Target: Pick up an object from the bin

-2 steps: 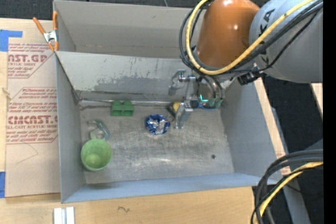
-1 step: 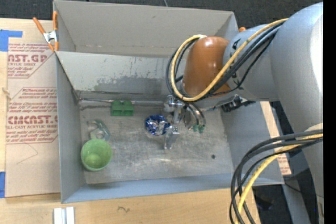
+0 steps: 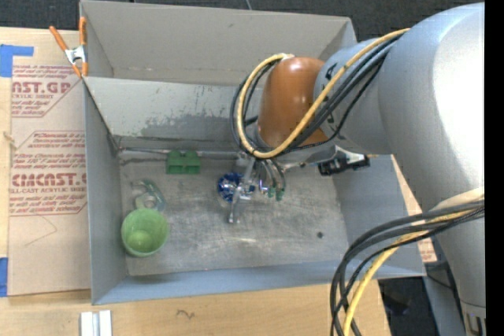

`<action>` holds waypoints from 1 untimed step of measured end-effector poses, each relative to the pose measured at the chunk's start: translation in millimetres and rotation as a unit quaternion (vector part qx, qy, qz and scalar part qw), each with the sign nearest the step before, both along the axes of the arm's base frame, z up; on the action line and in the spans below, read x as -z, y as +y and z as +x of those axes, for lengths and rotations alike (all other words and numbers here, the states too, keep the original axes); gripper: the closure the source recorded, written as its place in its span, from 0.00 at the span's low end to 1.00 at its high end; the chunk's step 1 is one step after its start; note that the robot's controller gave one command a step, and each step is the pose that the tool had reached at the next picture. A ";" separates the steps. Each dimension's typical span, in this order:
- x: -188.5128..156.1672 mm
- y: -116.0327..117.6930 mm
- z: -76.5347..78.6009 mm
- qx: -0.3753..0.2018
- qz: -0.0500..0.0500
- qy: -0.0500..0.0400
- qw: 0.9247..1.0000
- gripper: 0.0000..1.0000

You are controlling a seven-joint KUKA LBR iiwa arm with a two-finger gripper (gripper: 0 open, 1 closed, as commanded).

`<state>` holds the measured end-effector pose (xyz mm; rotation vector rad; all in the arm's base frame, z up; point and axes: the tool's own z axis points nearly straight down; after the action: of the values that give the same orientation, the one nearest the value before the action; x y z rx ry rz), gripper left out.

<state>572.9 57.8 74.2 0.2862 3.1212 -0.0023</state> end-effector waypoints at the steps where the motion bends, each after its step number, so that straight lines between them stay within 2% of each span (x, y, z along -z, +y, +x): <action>1: -0.7 1.0 -0.2 0.000 0.001 0.001 1.000 1.00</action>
Offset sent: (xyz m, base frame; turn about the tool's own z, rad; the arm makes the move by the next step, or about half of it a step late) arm 0.0000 0.0000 0.0000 0.0000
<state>572.7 58.8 74.9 0.2861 3.1237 0.0007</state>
